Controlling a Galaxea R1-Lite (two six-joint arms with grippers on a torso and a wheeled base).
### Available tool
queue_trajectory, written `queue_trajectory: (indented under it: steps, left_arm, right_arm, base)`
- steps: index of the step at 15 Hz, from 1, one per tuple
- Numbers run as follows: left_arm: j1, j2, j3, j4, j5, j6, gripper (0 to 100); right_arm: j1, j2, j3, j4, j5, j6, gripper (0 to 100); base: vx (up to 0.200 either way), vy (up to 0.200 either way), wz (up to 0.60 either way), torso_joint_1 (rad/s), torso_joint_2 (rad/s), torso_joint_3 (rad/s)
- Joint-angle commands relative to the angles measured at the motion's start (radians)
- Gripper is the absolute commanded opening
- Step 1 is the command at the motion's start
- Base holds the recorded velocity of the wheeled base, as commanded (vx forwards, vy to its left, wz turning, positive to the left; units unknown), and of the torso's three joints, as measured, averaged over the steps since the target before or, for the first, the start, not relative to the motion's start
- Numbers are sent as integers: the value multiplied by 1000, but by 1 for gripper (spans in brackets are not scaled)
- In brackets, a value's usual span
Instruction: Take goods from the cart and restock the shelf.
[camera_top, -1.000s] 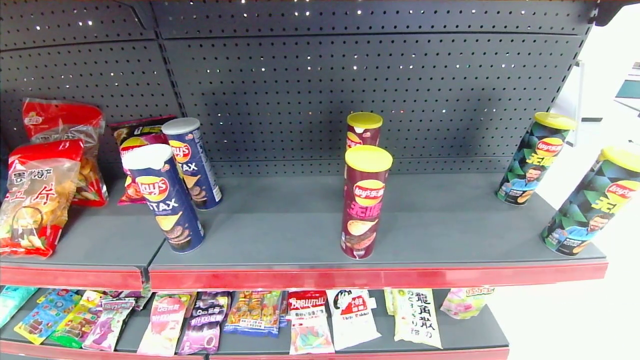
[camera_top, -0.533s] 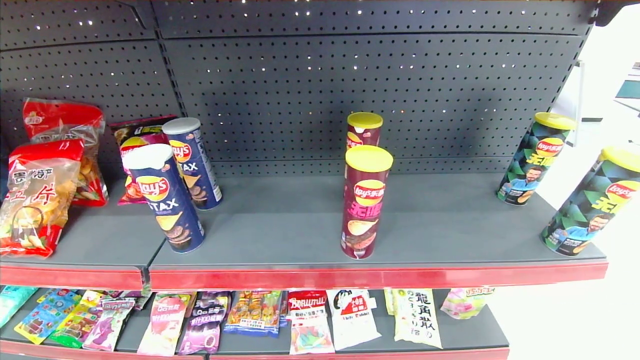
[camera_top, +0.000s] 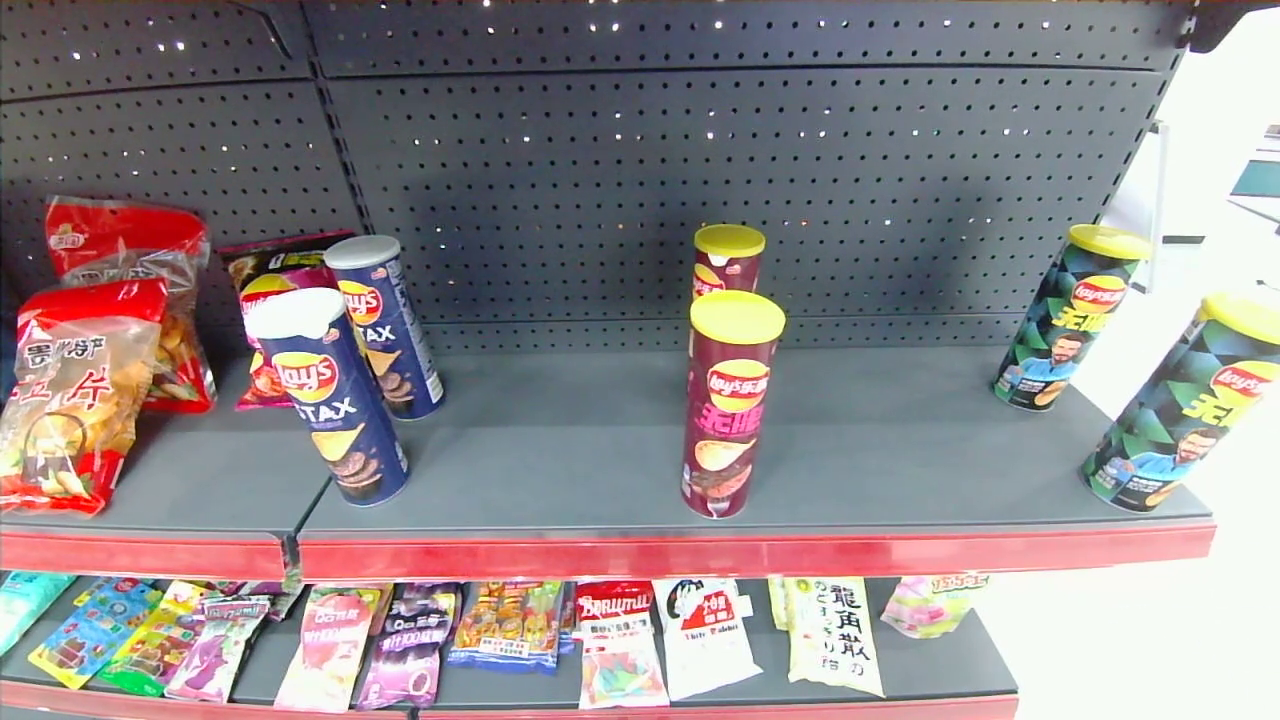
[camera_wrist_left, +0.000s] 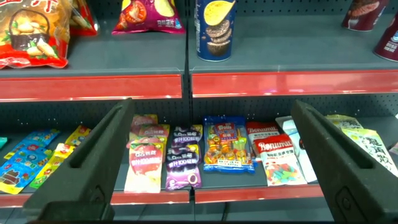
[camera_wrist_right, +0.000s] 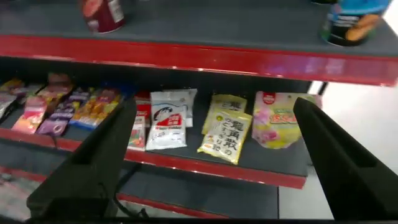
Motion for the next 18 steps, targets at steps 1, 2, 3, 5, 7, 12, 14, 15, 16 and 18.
queue_trajectory:
  steps: [1, 2, 3, 5, 7, 12, 14, 15, 16, 18]
  left_arm:
    - [0, 1, 0, 0, 0, 0, 100]
    - [0, 1, 0, 0, 0, 0, 100]
    - [0, 1, 0, 0, 0, 0, 100]
    - [0, 1, 0, 0, 0, 0, 100]
    - [0, 1, 0, 0, 0, 0, 100]
    - [0, 1, 0, 0, 0, 0, 100]
    - [0, 1, 0, 0, 0, 0, 100]
    - [0, 1, 0, 0, 0, 0, 100]
    - [0, 1, 0, 0, 0, 0, 100]
    - [0, 1, 0, 0, 0, 0, 100]
  right_arm:
    - [-11, 14, 4, 3, -13, -14, 100]
    - [-120, 49, 4, 1, -28, -16, 100]
    - [-163, 43, 4, 1, -24, -14, 100]
    - [-153, -18, 4, 1, -24, -17, 100]
    - [-199, -83, 4, 1, -27, -17, 100]
    - [-206, -107, 5, 1, -22, -14, 100]
    - [-207, -107, 5, 1, -28, -16, 100]
    - [-207, -107, 5, 1, -33, -17, 100]
    - [-207, -107, 5, 1, -33, -16, 100]
    - [-207, -107, 5, 1, -34, -16, 100]
  base:
    - [0, 0, 0, 0, 0, 0]
    - [0, 0, 0, 0, 0, 0]
    - [0, 0, 0, 0, 0, 0]
    - [0, 0, 0, 0, 0, 0]
    - [0, 0, 0, 0, 0, 0]
    - [0, 0, 0, 0, 0, 0]
    - [0, 0, 0, 0, 0, 0]
    - [0, 0, 0, 0, 0, 0]
    - [0, 0, 0, 0, 0, 0]
    - [0, 0, 0, 0, 0, 0]
